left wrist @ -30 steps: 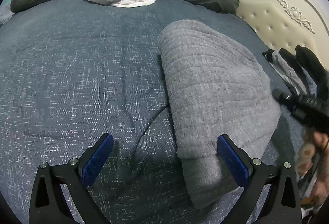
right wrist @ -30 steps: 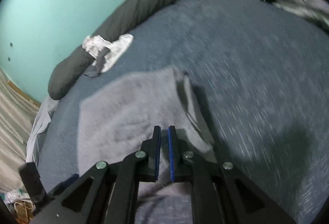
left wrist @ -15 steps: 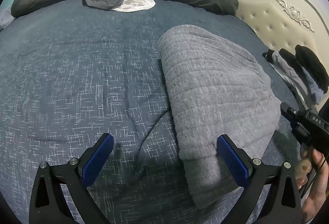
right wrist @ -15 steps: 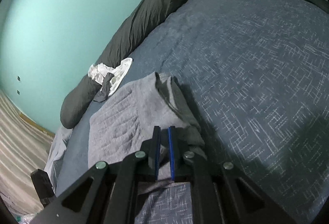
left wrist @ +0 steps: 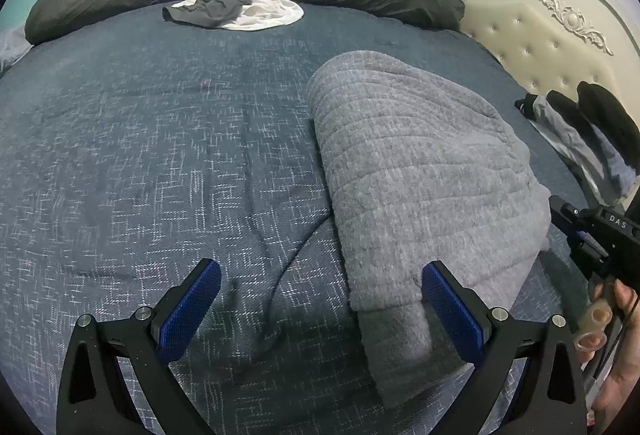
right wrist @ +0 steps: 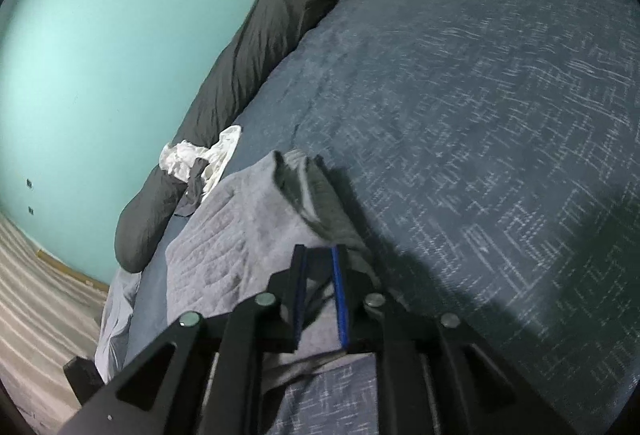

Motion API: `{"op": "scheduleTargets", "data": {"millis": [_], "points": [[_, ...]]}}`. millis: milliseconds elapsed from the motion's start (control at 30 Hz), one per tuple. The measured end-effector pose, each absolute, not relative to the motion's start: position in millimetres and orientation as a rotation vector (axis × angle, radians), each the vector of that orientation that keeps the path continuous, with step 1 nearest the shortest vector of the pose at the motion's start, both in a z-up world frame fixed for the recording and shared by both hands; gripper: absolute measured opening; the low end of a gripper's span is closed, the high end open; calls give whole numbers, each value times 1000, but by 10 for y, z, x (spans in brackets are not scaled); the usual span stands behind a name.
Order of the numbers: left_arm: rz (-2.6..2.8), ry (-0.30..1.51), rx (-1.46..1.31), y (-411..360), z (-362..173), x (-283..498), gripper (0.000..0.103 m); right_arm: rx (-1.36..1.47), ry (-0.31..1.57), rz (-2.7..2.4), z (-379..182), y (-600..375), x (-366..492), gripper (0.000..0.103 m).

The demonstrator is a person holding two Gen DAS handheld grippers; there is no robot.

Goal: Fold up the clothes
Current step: 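Grasp the edge of the folded grey sweatshirt with the right gripper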

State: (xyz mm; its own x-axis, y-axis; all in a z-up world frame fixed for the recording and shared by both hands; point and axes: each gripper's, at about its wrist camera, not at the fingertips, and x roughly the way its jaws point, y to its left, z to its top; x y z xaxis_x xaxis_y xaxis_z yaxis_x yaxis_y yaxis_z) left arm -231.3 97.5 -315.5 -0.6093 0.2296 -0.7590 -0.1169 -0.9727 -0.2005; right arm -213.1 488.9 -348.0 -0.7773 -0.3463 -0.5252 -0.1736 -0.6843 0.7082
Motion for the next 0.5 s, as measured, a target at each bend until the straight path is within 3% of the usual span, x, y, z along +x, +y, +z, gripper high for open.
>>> {"op": "scheduleTargets", "data": {"millis": [67, 500], "points": [[2651, -186, -1276, 967, -3156, -2304, 103, 1002, -1220, -2615, -3483, 4929, -2117, 22], [2675, -207, -1292, 709, -3197, -2239, 103, 1009, -1230, -2619, -3499, 4950, -2167, 23]]}}
